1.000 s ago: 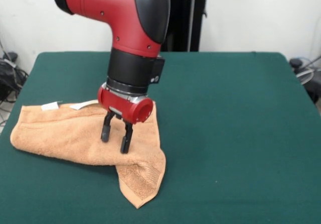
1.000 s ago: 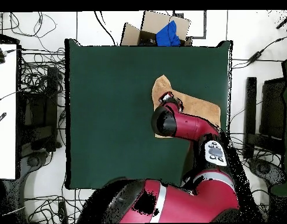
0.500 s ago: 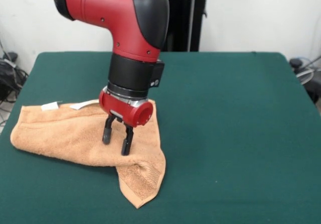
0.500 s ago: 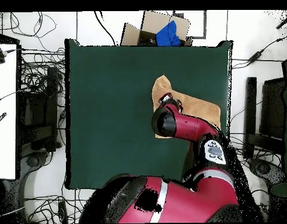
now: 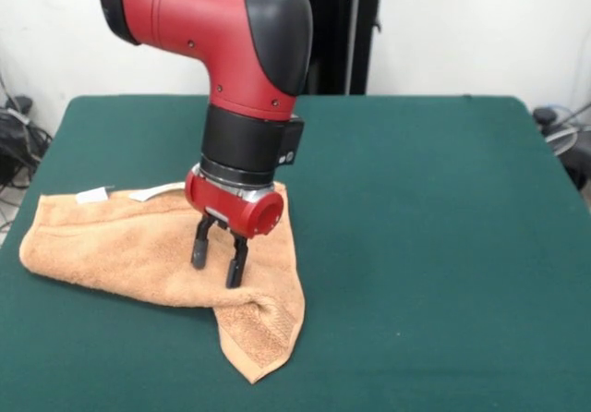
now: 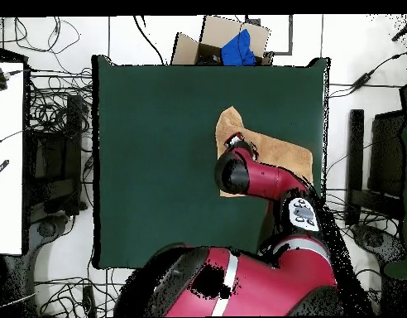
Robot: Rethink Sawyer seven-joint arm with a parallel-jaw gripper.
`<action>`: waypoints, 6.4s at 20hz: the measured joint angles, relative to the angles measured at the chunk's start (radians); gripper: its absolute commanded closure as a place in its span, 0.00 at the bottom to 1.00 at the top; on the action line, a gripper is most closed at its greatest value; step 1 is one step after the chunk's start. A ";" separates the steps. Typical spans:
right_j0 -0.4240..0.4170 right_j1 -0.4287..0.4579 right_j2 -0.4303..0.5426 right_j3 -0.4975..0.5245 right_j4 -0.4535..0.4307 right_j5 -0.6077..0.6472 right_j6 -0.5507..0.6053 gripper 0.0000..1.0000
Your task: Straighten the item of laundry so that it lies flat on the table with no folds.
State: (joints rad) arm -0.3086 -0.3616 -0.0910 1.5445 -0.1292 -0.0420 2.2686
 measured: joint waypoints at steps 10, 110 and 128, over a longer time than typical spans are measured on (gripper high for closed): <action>-0.023 0.009 0.027 0.000 0.000 0.000 0.000 1.00; 0.259 0.109 -0.179 -0.232 0.453 0.715 0.000 0.00; 0.247 0.025 -0.241 -0.405 0.425 1.177 0.000 0.00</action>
State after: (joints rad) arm -0.0615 -0.3365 -0.3318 1.1390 0.2957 1.1346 2.2686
